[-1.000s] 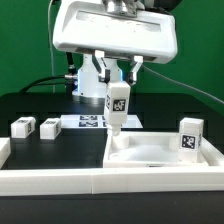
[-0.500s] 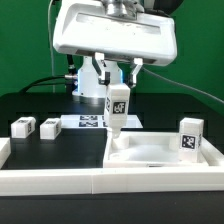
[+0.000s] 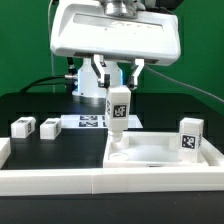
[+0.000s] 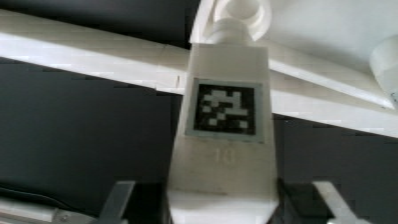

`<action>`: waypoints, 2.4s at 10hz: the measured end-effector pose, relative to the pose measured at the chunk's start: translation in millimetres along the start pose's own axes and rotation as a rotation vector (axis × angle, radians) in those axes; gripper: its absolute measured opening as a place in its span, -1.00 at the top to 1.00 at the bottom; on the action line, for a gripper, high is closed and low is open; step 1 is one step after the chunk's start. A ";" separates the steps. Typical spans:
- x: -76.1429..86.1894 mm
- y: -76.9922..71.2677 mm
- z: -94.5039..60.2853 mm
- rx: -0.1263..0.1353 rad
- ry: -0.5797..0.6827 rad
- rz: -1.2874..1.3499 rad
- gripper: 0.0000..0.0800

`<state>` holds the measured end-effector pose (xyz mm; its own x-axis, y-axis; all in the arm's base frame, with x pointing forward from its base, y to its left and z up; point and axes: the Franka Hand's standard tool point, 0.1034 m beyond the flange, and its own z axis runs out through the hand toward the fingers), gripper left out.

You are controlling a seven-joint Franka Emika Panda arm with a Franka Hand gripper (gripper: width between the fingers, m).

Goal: Assemble square table

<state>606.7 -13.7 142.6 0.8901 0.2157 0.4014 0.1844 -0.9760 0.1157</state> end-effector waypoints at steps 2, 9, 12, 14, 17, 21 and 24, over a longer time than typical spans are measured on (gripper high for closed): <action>-0.4 0.3 0.4 0.000 -0.001 0.001 0.29; -2.6 5.1 18.6 0.018 -0.028 0.064 0.29; -3.4 -4.1 24.0 0.022 -0.031 0.057 0.29; -6.6 -4.8 27.1 0.022 -0.037 0.056 0.29; -8.6 -7.8 29.3 0.022 -0.038 0.051 0.29; -13.3 -10.8 35.8 0.005 -0.011 0.042 0.29; -20.3 -12.4 37.1 -0.014 0.021 0.034 0.29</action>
Offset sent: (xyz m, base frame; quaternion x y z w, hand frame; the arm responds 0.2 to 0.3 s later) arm 0.0147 0.0119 -0.0148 0.0737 -0.0006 0.0569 0.9957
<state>601.8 -7.1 99.3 0.8866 0.1836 0.4245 0.1485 -0.9823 0.1146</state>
